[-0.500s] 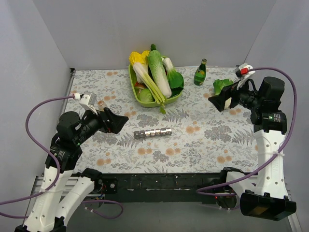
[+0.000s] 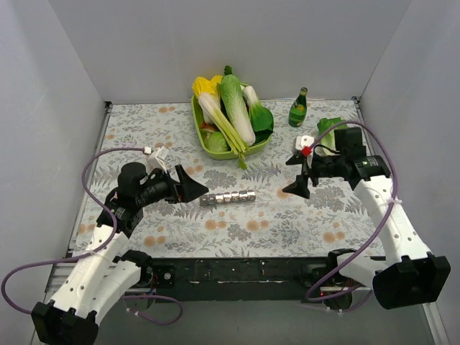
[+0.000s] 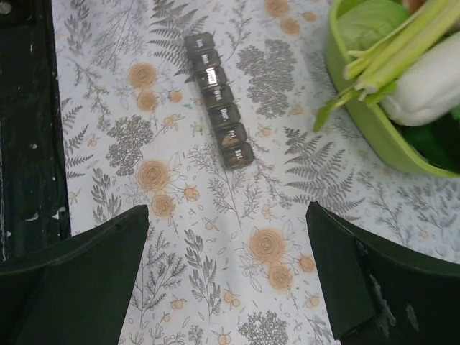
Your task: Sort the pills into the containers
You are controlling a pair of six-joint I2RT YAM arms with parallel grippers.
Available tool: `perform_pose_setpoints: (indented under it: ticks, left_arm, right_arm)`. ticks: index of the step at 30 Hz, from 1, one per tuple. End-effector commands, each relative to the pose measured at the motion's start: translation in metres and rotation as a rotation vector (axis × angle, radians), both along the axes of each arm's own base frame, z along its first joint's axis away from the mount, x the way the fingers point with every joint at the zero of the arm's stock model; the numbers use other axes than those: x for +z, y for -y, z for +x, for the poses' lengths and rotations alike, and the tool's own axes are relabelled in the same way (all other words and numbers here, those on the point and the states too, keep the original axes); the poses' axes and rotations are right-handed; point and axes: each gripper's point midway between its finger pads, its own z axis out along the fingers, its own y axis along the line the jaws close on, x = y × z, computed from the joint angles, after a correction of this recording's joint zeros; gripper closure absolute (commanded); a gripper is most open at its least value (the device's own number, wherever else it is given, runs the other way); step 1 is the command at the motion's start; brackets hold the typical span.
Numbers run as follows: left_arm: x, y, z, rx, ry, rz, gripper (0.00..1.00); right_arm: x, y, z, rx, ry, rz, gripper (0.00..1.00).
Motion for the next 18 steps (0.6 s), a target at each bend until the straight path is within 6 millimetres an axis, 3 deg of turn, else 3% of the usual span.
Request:
perform_pose_setpoints:
  ticks: [1, 7, 11, 16, 18]
  left_arm:
    - [-0.022, 0.014, -0.007, -0.068, -0.109, -0.084, 0.02]
    - [-0.068, 0.017, 0.002, -0.043, -0.246, -0.067, 0.07]
    - [-0.091, 0.017, 0.012, -0.007, -0.301, -0.05, 0.12]
    - [-0.116, 0.021, 0.029, 0.019, -0.35, -0.05, 0.31]
    - [-0.117, 0.023, 0.039, 0.03, -0.333, -0.062, 0.37]
  right_arm:
    - [-0.038, -0.011, -0.003, 0.123, 0.085, -0.159, 0.02]
    - [-0.086, -0.043, 0.003, 0.236, 0.178, -0.339, 0.02]
    - [-0.11, -0.078, 0.0, 0.338, 0.202, -0.395, 0.03]
    - [-0.131, -0.117, 0.005, 0.371, 0.248, -0.443, 0.07]
    - [-0.145, -0.129, 0.002, 0.393, 0.233, -0.453, 0.07]
